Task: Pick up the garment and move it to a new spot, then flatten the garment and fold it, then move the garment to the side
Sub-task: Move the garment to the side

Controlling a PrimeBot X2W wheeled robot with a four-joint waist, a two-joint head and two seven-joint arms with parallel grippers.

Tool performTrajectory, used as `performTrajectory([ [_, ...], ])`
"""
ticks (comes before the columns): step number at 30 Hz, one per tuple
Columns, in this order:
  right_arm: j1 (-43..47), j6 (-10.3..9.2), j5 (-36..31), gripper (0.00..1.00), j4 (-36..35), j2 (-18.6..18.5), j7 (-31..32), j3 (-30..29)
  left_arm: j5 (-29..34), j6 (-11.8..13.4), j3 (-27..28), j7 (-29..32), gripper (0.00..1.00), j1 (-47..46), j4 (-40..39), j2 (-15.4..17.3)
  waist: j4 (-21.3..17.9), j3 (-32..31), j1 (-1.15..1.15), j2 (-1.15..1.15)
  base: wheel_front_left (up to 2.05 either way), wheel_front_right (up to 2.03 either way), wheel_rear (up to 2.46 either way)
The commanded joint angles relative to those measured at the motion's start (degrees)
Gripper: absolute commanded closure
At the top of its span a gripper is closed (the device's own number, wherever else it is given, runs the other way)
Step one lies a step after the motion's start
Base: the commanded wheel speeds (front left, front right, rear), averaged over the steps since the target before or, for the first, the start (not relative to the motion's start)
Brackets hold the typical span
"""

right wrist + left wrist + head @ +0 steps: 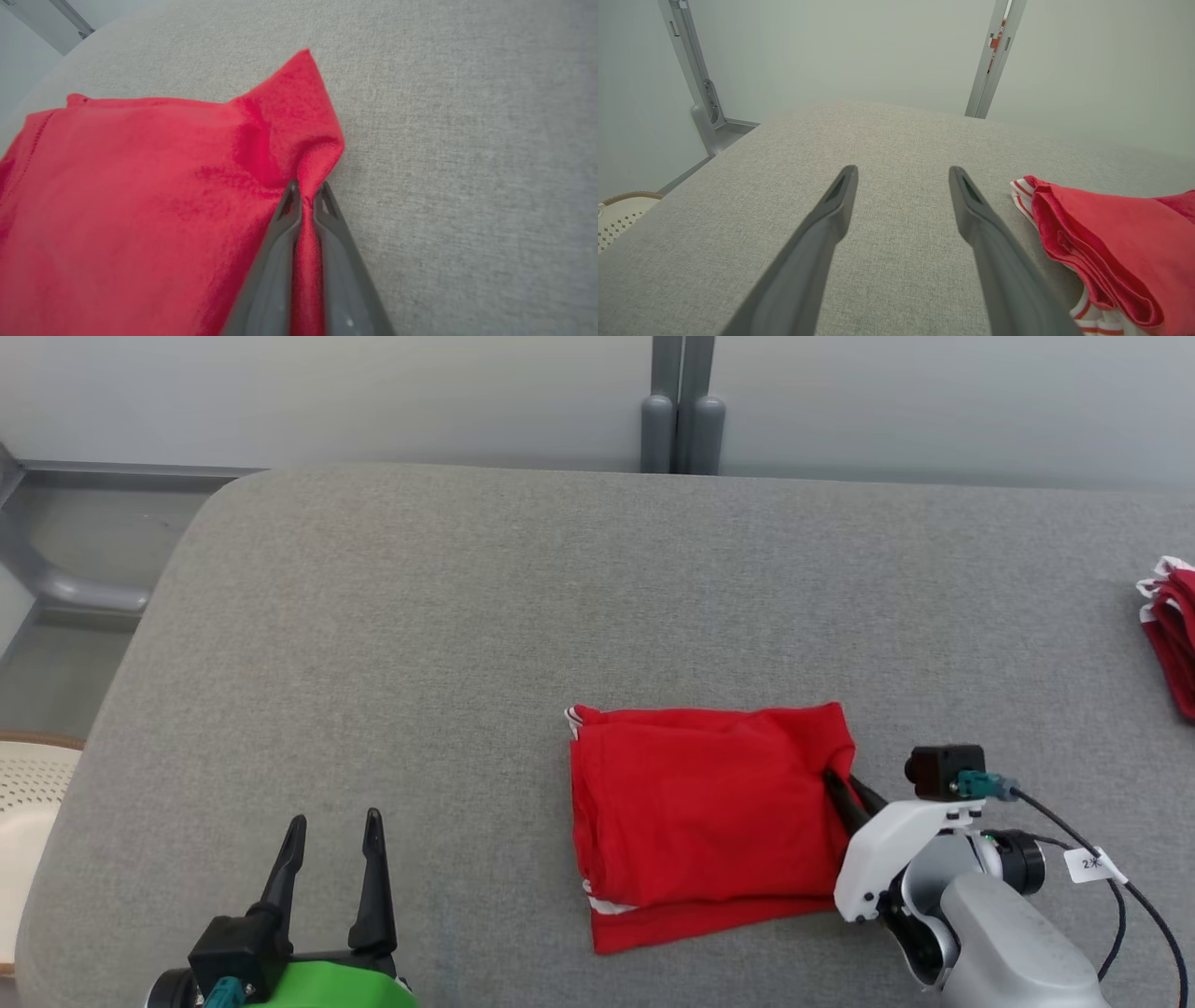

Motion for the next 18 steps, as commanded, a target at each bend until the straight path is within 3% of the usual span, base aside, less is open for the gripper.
performTrajectory([
  [1,-1.32,-0.08,0.4,1.0,-0.38,-1.17,-0.81,0.17,0.34,0.03,0.28,0.01,0.0,-0.84,-0.31,0.09,-2.74,0.64,0.0,0.0,0.0,0.0,0.0],
  [12,-5.46,-0.08,0.13,1.0,-3.58,-6.73,-2.36,-1.42,1.57,-0.58,-0.01,0.01,0.0,-3.05,-1.41,0.1,-17.84,4.29,0.0,0.0,0.0,0.0,0.0],
  [13,-6.02,-0.08,0.0,1.0,-4.16,-6.97,-2.48,-2.09,2.03,-0.72,0.09,0.01,0.0,-3.7,-1.59,0.16,-21.08,5.35,0.0,0.0,0.0,0.0,0.0],
  [18,-7.42,-0.07,-0.32,1.0,-5.33,-6.66,-2.88,-3.42,2.87,-1.21,0.26,0.02,0.0,-5.78,-2.01,0.7,-27.78,7.8,0.0,0.0,0.0,0.0,0.0],
])
